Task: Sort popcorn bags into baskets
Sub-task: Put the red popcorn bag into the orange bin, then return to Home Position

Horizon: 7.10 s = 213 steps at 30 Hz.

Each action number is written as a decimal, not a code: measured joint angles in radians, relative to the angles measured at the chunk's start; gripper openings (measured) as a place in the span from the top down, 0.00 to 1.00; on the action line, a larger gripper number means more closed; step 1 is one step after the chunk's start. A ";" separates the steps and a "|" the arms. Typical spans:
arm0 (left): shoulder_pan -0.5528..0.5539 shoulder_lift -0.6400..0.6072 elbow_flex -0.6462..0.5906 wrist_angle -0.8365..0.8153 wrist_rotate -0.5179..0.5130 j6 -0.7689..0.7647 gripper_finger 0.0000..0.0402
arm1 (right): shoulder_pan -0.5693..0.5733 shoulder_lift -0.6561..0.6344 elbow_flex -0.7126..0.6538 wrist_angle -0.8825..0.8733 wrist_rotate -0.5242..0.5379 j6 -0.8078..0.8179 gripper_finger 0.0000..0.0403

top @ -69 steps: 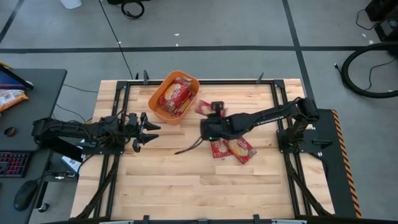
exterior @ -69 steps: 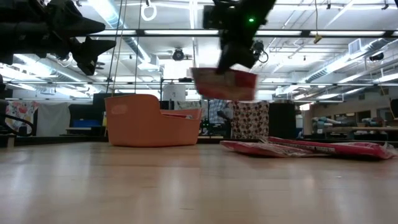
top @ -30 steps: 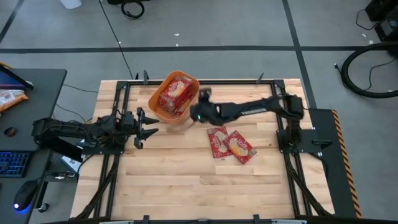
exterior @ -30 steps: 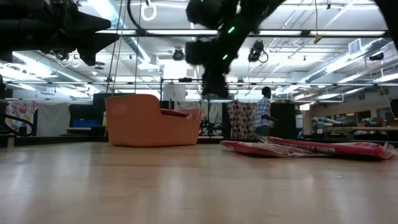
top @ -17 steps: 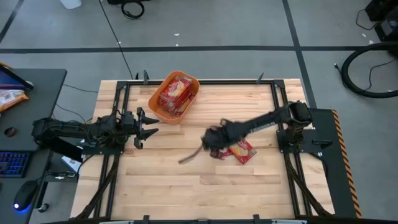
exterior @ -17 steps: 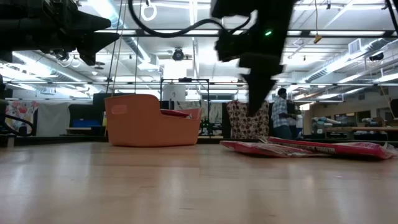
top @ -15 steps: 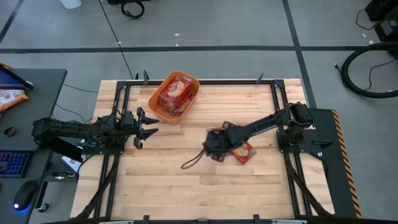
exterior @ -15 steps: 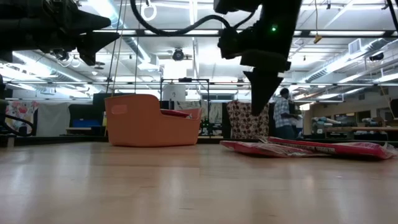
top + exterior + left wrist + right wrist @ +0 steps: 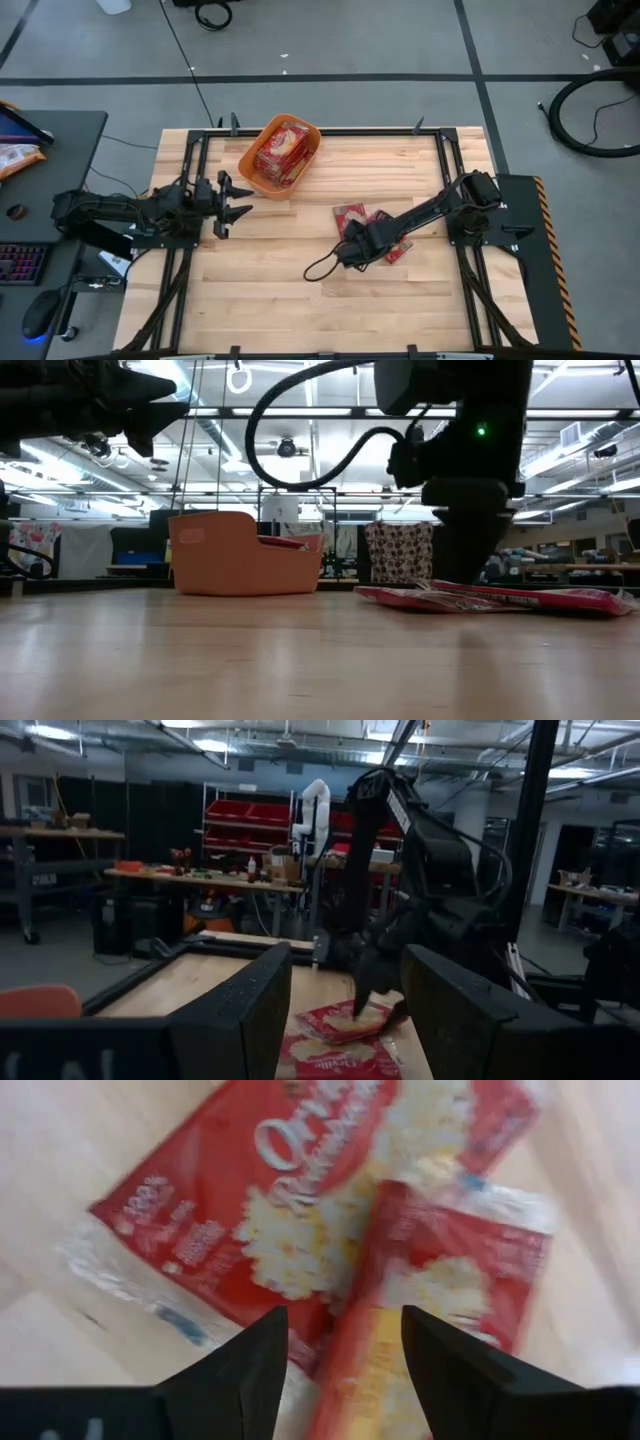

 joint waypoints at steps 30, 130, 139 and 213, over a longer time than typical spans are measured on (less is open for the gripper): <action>0.038 -0.377 0.005 -0.396 0.019 0.113 0.52 | 0.014 -0.004 -0.027 -0.049 0.049 -0.221 0.98; 0.038 -0.377 0.005 -0.238 -0.199 0.507 0.52 | -0.203 0.228 0.323 0.049 -0.108 -0.225 0.45; 0.037 -0.377 0.005 -0.257 -0.199 0.450 0.52 | -0.177 0.223 0.233 0.080 -0.049 -0.234 0.55; 0.037 -0.377 0.006 -0.223 -0.281 0.642 0.52 | -0.542 0.259 0.508 0.766 0.375 -2.233 0.73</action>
